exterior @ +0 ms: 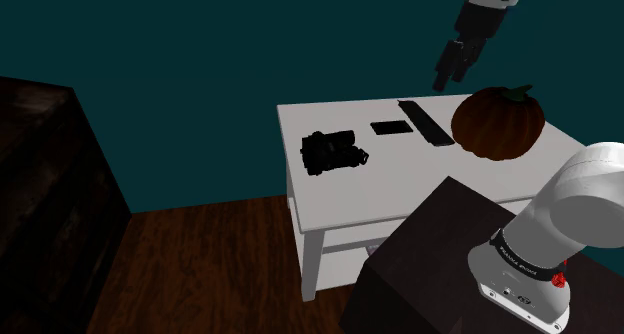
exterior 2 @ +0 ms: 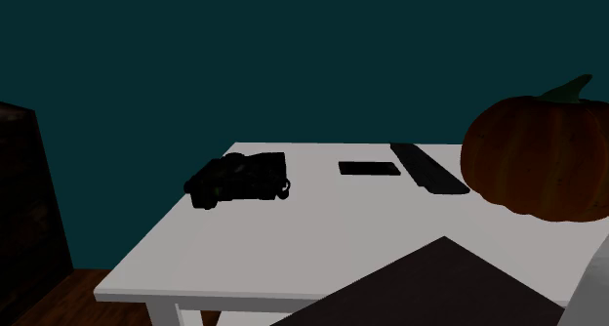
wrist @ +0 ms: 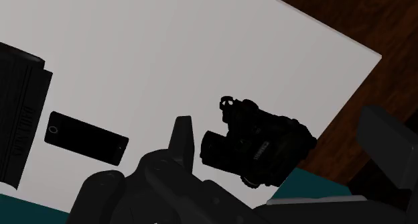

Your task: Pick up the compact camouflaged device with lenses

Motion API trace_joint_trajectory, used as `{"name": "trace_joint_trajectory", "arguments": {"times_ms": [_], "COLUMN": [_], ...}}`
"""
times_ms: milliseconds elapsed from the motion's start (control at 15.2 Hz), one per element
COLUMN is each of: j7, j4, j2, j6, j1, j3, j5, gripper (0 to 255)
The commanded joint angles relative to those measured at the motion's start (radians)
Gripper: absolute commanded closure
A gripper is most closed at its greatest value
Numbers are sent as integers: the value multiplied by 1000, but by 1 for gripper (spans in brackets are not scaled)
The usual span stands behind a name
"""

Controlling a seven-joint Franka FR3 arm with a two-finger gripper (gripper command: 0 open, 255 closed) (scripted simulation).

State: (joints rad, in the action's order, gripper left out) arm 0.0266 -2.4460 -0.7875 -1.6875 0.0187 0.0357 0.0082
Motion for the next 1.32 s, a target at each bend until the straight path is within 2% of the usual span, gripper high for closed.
{"name": "trace_joint_trajectory", "arguments": {"times_ms": [0,594,1254], "j7": [0,255,530], "j4": [0,-28,61], "j2": [0,293,686], "j6": [0,-270,-519], "j1": [0,-66,-131], "j3": [0,72,105], "j5": [0,-37,-26], "gripper": [0,0,0]}}
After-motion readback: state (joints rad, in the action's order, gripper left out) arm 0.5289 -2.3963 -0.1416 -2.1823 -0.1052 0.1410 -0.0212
